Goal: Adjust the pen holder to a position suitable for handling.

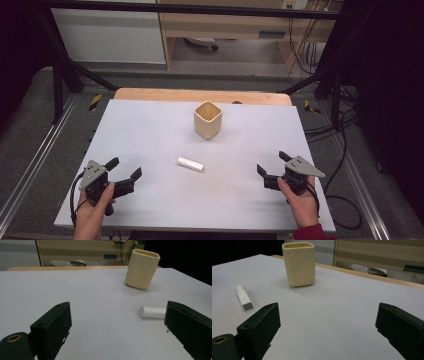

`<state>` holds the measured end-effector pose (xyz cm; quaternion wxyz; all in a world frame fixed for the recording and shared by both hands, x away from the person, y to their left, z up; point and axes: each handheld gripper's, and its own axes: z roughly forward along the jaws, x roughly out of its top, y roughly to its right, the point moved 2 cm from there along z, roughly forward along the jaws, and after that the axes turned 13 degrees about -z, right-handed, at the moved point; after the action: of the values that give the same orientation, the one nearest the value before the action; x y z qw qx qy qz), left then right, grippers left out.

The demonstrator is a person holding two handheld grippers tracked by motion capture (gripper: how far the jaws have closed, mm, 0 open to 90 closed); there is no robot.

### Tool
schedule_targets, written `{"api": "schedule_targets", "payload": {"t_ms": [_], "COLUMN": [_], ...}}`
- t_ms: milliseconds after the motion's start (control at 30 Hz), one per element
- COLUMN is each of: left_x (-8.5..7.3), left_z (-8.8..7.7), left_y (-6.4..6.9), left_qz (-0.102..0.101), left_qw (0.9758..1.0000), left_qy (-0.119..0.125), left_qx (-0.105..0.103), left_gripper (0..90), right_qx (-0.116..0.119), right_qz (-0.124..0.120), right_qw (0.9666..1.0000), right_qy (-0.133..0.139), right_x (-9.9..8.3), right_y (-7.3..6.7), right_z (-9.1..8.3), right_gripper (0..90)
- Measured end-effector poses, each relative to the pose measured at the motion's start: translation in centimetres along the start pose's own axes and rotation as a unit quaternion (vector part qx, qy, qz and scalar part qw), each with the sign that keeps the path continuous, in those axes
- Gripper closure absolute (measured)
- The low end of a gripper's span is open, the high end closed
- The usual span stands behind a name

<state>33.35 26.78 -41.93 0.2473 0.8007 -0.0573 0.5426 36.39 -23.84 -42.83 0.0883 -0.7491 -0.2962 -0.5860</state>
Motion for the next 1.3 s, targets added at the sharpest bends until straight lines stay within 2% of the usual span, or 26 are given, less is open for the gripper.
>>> {"api": "schedule_targets", "payload": {"t_ms": [233, 367, 433, 533, 767, 1100, 1200, 1300], "left_x": [-0.1, -0.1, -0.1, -0.2, -0.3, -0.5, -0.5, -0.5], "left_z": [0.0, -0.1, -0.1, -0.1, -0.2, 0.0, 0.1, 0.0], "left_y": [0.3, 0.3, 0.3, 0.2, 0.4, 0.7, 0.8, 0.8], "left_qz": [0.006, 0.008, 0.007, 0.007, 0.006, 0.010, 0.013, 0.015], "left_qw": [1.0000, 0.9999, 0.9999, 0.9999, 0.9999, 0.9998, 0.9997, 0.9997], "left_qy": [-0.003, -0.001, -0.002, -0.008, -0.010, -0.015, -0.018, -0.017], "left_qx": [-0.005, -0.008, -0.010, -0.004, -0.007, -0.009, -0.010, -0.009], "left_gripper": [7.5, 7.5, 7.5, 7.6, 7.7, 8.0, 8.0, 8.0], "right_qx": [0.014, 0.023, 0.033, 0.045, 0.060, 0.067, 0.077, 0.087], "right_qz": [-0.008, -0.019, -0.030, -0.038, -0.050, -0.059, -0.057, -0.067], "right_qw": [0.9999, 0.9995, 0.9990, 0.9982, 0.9968, 0.9957, 0.9949, 0.9934], "right_qy": [-0.005, -0.008, -0.008, -0.008, -0.019, -0.027, -0.033, -0.035], "right_x": [0.7, 1.1, 1.4, 1.8, 2.1, 2.7, 2.7, 3.3], "right_y": [-1.2, -2.0, -2.8, -3.5, -4.7, -5.4, -5.8, -6.3], "right_z": [-0.1, 0.0, 0.3, 0.7, 1.2, 1.9, 2.5, 3.4], "right_gripper": [5.9, 6.1, 6.1, 7.6, 7.0, 5.4, 5.2, 4.9]}}
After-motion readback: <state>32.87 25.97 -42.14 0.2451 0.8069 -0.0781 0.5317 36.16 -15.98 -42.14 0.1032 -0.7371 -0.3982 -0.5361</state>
